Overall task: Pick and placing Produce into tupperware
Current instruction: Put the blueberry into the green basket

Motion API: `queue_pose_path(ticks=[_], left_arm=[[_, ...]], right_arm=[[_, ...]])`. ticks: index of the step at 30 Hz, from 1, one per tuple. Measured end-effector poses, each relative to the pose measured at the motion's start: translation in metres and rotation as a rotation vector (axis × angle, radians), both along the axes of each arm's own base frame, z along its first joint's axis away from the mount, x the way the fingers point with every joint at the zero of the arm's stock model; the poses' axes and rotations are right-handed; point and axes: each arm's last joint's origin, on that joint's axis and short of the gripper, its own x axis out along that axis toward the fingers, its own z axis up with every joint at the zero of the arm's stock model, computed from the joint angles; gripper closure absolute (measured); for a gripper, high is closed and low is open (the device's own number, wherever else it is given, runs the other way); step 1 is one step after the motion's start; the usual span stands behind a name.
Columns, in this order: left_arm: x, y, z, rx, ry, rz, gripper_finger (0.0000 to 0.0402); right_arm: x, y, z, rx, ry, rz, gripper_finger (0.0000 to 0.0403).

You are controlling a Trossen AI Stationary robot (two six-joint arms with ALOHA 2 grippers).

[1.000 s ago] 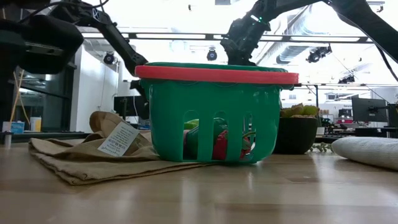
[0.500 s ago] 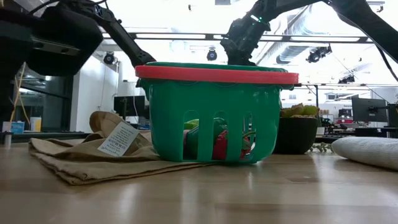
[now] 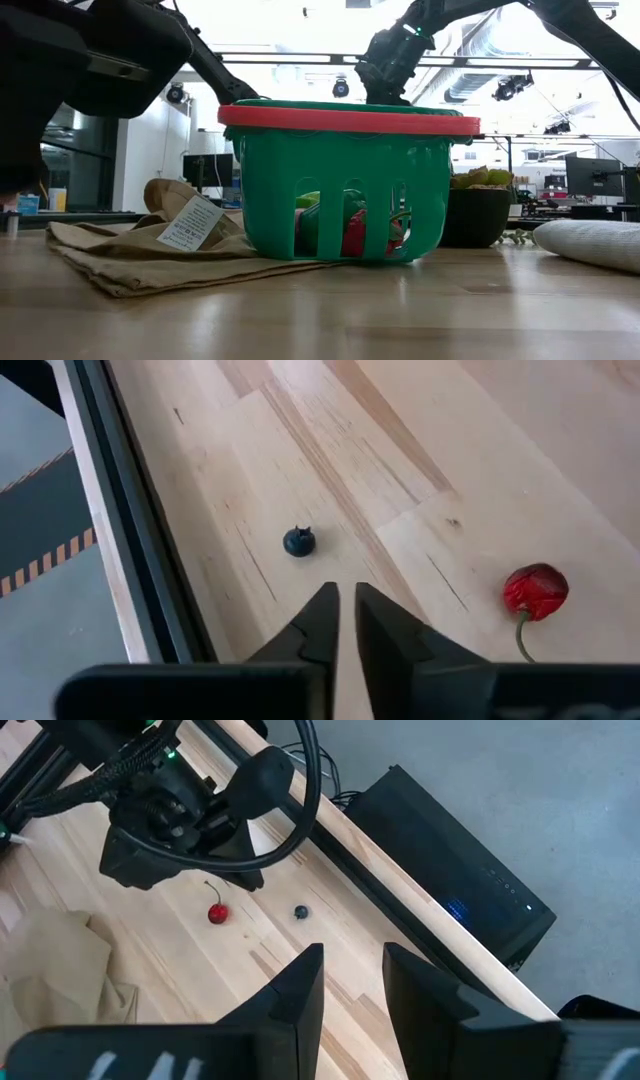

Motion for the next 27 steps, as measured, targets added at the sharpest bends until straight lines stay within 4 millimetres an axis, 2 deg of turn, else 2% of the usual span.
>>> queue_pose_path(ticks=[6, 9, 18, 27], left_arm=[[0.001, -0.001, 0.001, -0.062, -0.04, 0.018, 0.0311], [0.002, 0.0, 0.003, -0.068, -0.054, 0.013, 0.0292], [0.009, 0.008, 0.023, -0.099, -0.101, 0.076, 0.0284], [0.014, 0.002, 0.018, -0.131, -0.074, 0.079, 0.0284]], right_arm=[[0.0, 0.0, 0.0, -0.003, 0.001, 0.006, 0.0307], [0.0, 0.0, 0.0, -0.004, 0.001, 0.006, 0.0307], [0.0, 0.0, 0.0, -0.004, 0.001, 0.006, 0.0307], [0.0, 0.0, 0.0, -0.004, 0.001, 0.006, 0.0307]])
